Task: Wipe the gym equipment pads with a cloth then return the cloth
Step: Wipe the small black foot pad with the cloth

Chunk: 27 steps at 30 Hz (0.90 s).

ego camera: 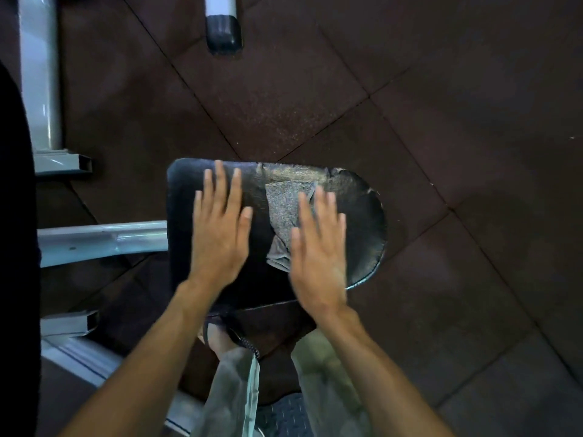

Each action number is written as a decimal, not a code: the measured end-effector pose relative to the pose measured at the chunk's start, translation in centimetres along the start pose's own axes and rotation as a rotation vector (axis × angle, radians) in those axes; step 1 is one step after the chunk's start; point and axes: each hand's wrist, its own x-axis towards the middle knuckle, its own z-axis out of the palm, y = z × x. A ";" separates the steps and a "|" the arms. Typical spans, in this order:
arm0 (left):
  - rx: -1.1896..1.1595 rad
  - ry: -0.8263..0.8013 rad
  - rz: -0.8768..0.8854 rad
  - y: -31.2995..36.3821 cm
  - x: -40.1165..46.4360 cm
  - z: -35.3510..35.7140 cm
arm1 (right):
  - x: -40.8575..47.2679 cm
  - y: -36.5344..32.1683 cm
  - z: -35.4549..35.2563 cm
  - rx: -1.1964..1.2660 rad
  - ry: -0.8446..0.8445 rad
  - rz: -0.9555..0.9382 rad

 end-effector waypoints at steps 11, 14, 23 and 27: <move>0.238 -0.025 0.028 -1.5 -0.9 0.8 | -3.1 7.3 -2.4 -0.321 -0.059 0.073; 0.254 -0.030 0.035 -1.3 -0.8 1.0 | 3.0 5.3 -1.7 -0.208 0.075 0.261; 0.243 -0.035 0.030 -1.5 -0.8 0.9 | -3.3 6.3 -2.0 -0.371 -0.130 -0.194; 0.255 -0.029 0.029 -1.6 -0.8 1.1 | -0.7 5.4 -1.9 -0.310 -0.074 -0.003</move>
